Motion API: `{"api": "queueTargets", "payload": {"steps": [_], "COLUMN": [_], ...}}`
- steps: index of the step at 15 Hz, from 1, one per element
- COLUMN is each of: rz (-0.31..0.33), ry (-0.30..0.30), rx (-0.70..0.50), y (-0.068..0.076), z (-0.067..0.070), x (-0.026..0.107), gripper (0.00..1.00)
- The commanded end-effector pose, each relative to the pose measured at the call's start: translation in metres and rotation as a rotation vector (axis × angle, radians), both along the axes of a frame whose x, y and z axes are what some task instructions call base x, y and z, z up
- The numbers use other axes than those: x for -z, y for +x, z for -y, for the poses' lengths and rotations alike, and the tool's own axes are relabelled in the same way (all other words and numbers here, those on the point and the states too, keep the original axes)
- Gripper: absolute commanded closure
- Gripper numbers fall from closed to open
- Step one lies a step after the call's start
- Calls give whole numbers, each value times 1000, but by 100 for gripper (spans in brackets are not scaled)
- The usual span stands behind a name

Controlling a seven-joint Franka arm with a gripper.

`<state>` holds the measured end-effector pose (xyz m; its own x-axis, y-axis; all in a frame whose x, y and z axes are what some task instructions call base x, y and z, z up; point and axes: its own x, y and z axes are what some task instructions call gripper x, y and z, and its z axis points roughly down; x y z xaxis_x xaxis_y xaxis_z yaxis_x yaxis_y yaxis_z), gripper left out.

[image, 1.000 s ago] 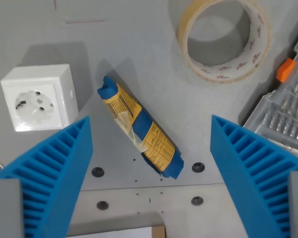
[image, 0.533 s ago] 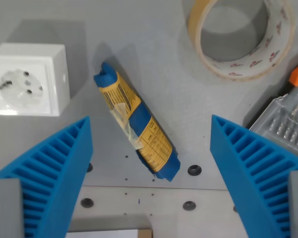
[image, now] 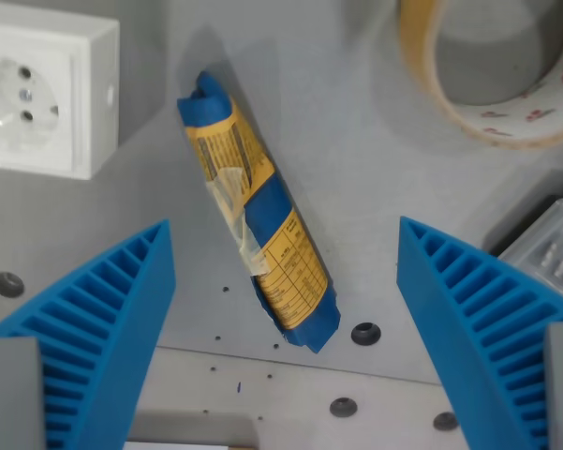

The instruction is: Pick up the blue bag

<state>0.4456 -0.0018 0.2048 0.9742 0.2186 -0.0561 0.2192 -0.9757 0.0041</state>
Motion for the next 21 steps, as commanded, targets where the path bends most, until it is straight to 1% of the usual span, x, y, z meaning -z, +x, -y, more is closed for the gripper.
{"api": "queueTargets", "payload": {"steps": [1,7,11,14,17,21], "rz": [162,151,130,113,109,117], "ry": [-43,-47,-54,-55,-56,-49], "rx": [-222,-275,-286,-283,-276,-258], "y": [-21,-32,-34,-33,-34,-39], "z": [-3,-5,-9,-10,-8,-7], "x": [4,29,42,48,53,53], "gripper": [0,0,0,0,0,0]}}
